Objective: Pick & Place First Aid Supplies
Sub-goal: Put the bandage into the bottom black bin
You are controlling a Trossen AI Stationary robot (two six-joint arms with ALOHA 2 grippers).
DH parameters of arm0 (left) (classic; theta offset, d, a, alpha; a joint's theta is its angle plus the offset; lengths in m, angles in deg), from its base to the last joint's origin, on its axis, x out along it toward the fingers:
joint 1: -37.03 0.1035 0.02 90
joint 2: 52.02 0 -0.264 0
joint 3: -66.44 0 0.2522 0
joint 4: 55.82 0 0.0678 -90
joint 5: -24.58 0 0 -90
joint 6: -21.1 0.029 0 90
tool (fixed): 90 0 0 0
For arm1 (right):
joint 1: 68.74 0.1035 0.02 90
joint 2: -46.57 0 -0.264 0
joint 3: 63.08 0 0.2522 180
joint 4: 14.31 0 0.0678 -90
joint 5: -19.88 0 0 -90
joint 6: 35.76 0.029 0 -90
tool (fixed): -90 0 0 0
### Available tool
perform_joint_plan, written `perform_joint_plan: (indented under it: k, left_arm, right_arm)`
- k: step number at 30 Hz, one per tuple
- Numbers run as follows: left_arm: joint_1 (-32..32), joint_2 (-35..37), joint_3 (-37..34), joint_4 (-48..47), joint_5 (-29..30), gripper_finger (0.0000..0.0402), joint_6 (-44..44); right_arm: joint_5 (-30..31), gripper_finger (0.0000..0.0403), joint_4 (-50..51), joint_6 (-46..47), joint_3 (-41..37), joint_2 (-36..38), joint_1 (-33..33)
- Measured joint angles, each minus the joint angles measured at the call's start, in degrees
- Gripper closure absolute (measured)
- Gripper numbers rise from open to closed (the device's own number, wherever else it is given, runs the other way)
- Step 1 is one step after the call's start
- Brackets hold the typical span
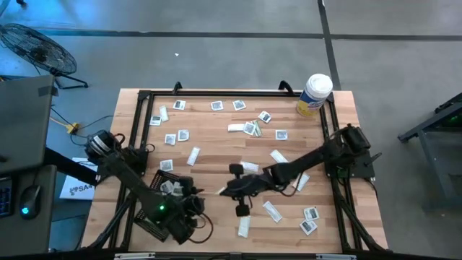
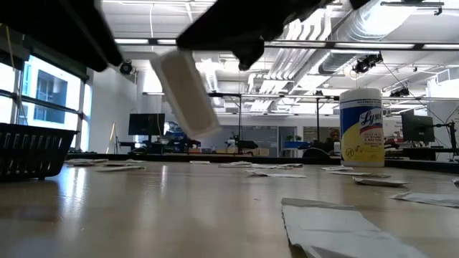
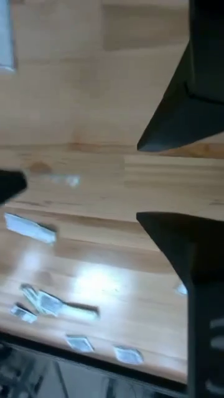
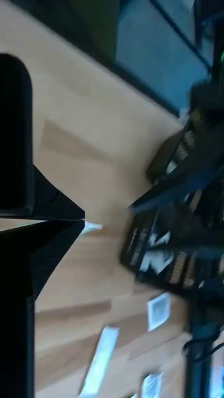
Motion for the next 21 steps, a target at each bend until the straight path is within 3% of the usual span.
perform_joint_plan:
  k: [4,9,13,21]
  left_arm:
    - [2.5,0.0,-3.2,6.3,-0.3,0.0186,4.7]
    - [3.7,0.1,-7.8,23.9,-4.7,0.0162,12.6]
    - [4.6,0.1,-11.4,36.0,-3.9,0.0167,14.1]
    - [5.8,0.1,-16.5,45.9,2.5,0.0216,14.3]
  right_arm:
    - [0.2,0.0401,-1.5,-0.5,0.0,0.2,1.9]
    - [4.0,0.0400,-3.0,-2.0,0.0,0.1,3.3]
    - [2.9,0.0401,-4.3,-3.4,0.0,0.1,3.6]
    - [2.5,0.0401,-4.2,-5.8,0.0,0.1,3.6]
